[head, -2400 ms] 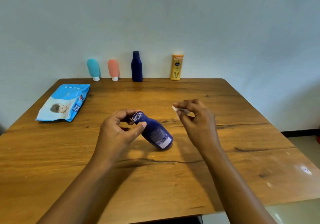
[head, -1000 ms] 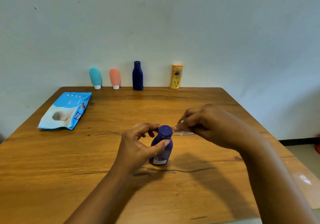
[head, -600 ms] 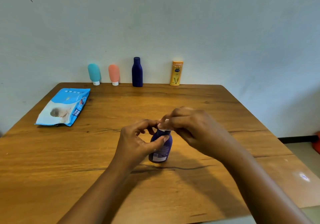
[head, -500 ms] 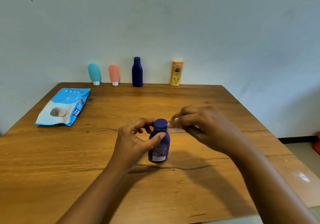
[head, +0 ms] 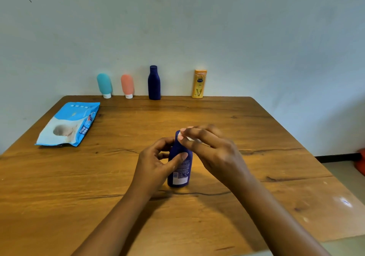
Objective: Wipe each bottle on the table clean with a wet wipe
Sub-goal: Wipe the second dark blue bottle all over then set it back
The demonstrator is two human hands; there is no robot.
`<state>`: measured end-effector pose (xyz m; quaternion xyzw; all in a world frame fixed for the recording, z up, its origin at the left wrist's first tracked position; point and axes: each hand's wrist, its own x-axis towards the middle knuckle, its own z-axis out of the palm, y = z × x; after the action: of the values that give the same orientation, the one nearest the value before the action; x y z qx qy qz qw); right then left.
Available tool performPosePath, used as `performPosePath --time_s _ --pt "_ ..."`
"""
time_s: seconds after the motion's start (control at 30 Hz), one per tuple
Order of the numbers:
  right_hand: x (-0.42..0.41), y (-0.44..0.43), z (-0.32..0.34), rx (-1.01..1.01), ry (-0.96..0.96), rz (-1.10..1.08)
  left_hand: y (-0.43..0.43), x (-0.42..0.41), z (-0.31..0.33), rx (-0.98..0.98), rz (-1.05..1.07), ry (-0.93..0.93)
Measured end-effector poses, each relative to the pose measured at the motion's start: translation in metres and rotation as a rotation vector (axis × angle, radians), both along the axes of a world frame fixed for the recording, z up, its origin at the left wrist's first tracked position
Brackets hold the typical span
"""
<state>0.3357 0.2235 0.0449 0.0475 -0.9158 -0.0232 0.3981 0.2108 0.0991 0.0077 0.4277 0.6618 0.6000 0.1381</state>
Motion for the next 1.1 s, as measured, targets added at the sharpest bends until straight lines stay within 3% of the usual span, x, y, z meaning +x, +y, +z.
performPosePath --time_s 0.1,0.33,0.5,0.6,0.67,0.77,0.83,0.9,0.97,1.03,1.1 --pt "0.001 0.007 -0.003 0.005 0.034 0.005 0.002 0.0 -0.001 0.001 0.0 0.001" --pt "0.009 0.014 0.007 -0.25 0.214 -0.064 0.004 -0.003 -0.001 0.013 0.039 -0.041" --pt "-0.012 -0.005 -0.009 -0.057 0.073 0.01 0.004 -0.003 -0.001 0.014 0.005 0.001" --pt "-0.012 0.004 -0.013 -0.107 0.116 0.054 0.005 -0.003 0.0 0.012 0.003 0.009" --pt "-0.011 0.005 -0.014 -0.323 0.159 0.12 0.006 -0.003 0.0 0.013 0.0 -0.004" --pt "-0.008 0.008 -0.011 -0.928 0.217 0.076 0.006 -0.004 0.0 -0.005 -0.003 -0.02" --pt "-0.006 0.011 -0.005 -1.122 0.254 0.047 0.004 -0.005 0.0 -0.028 -0.032 -0.022" --pt "-0.005 0.008 0.003 -1.055 0.217 0.116 0.0 -0.006 0.002 -0.044 -0.085 -0.017" --pt "-0.006 -0.001 0.011 -0.895 0.036 0.198 -0.004 -0.009 0.002 -0.051 -0.139 -0.015" --pt "-0.007 -0.005 0.018 -0.775 -0.139 0.166 -0.009 -0.012 0.002 -0.086 -0.162 -0.003" --pt "-0.008 -0.007 0.024 -0.729 -0.176 0.111 -0.013 -0.012 0.003 -0.119 -0.142 0.031"
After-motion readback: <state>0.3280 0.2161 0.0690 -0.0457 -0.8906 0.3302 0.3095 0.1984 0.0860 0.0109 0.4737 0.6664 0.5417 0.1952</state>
